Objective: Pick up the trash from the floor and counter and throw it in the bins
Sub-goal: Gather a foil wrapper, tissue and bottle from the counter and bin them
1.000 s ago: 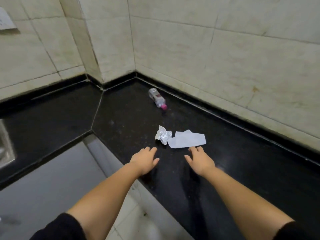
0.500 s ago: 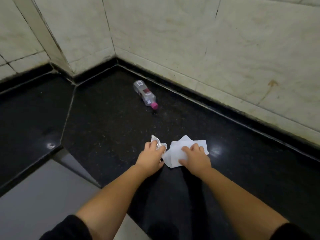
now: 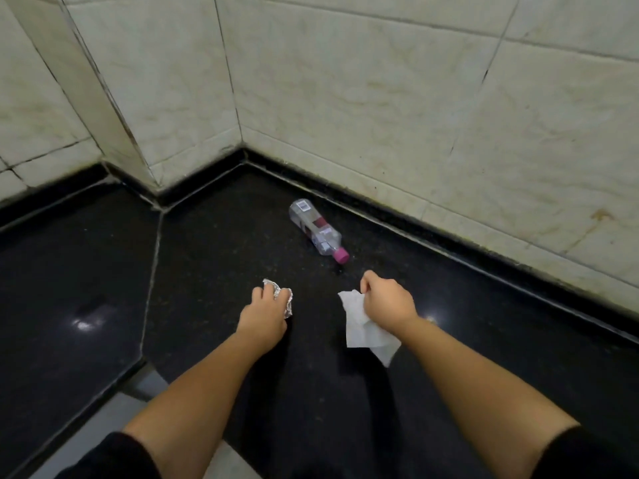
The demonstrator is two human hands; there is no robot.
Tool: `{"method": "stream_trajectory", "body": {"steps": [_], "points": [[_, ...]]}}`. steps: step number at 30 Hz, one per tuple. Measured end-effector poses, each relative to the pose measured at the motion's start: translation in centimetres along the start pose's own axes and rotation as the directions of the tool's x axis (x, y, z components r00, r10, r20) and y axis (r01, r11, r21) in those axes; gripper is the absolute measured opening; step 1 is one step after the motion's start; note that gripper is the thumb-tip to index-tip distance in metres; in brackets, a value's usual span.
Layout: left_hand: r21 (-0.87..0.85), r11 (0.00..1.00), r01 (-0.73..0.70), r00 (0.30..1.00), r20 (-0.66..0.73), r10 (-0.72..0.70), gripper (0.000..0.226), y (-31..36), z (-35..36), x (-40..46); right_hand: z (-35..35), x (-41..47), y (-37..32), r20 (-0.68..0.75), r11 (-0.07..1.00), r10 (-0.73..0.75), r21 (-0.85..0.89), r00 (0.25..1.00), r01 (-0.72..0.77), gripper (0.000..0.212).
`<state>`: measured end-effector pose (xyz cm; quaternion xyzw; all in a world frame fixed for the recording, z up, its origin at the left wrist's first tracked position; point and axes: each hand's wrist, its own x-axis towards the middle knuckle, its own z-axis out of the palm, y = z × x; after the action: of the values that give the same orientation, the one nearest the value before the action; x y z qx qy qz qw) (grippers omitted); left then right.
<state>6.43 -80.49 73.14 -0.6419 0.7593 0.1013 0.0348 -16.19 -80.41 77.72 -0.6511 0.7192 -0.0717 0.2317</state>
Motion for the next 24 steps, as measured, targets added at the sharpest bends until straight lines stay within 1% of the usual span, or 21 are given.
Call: {"method": "stream_trajectory", "body": {"steps": [1, 2, 4, 6, 8, 11, 13, 15, 18, 21, 24], "points": [[0.001, 1.000, -0.012, 1.000, -0.004, 0.012, 0.054, -0.8, -0.3, 1.1, -0.1, 1.1, -1.0, -0.017, 1.000, 0.020, -0.017, 1.000, -0.020, 0.012], [-0.006, 1.000, -0.030, 1.000, -0.001, 0.030, 0.053, -1.4, -0.6, 2.2, -0.1, 2.3, -1.8, -0.032, 0.998, 0.049, -0.028, 0.998, -0.050, 0.016], [-0.024, 0.997, -0.069, 0.997, 0.023, 0.070, 0.054, -2.3, -0.8, 4.0, 0.2, 4.7, -3.0, -0.033, 0.988, 0.145, -0.049, 0.989, -0.146, 0.040], [-0.003, 0.992, -0.127, 0.992, 0.028, 0.127, 0.053, -3.2, -0.6, 5.3, 0.8, 7.0, -3.6, -0.007, 0.968, 0.245, -0.048, 0.970, -0.245, 0.064], [0.054, 0.982, -0.179, 0.984, 0.014, 0.178, 0.054, -3.7, -0.1, 6.0, 1.4, 8.7, -4.0, 0.012, 0.949, 0.312, -0.057, 0.950, -0.311, 0.072], [0.075, 0.977, -0.202, 0.979, -0.023, 0.204, 0.054, -4.3, 0.6, 6.5, 2.7, 10.5, -4.2, 0.017, 0.936, 0.345, -0.076, 0.938, -0.343, 0.067], [0.077, 0.970, -0.229, 0.972, -0.041, 0.233, 0.054, -4.8, 1.0, 6.8, 3.4, 11.1, -4.2, 0.004, 0.936, 0.344, -0.086, 0.939, -0.343, 0.054], [0.086, 0.963, -0.255, 0.965, -0.038, 0.258, 0.055, -5.1, 1.1, 7.0, 3.9, 11.2, -4.3, -0.009, 0.936, 0.345, -0.078, 0.939, -0.344, 0.045], [0.081, 0.960, -0.268, 0.962, -0.020, 0.271, 0.054, -5.3, 0.7, 7.0, 4.2, 10.3, -4.5, -0.038, 0.944, 0.321, -0.060, 0.946, -0.323, 0.042], [0.063, 0.965, -0.253, 0.967, 0.005, 0.253, 0.053, -5.5, -0.2, 6.4, 3.5, 8.9, -4.6, -0.075, 0.959, 0.268, -0.074, 0.960, -0.274, 0.040], [0.049, 0.982, -0.181, 0.983, -0.015, 0.182, 0.054, -6.0, -1.2, 4.9, 2.2, 7.0, -4.7, -0.087, 0.973, 0.200, -0.099, 0.976, -0.208, 0.038]]}}
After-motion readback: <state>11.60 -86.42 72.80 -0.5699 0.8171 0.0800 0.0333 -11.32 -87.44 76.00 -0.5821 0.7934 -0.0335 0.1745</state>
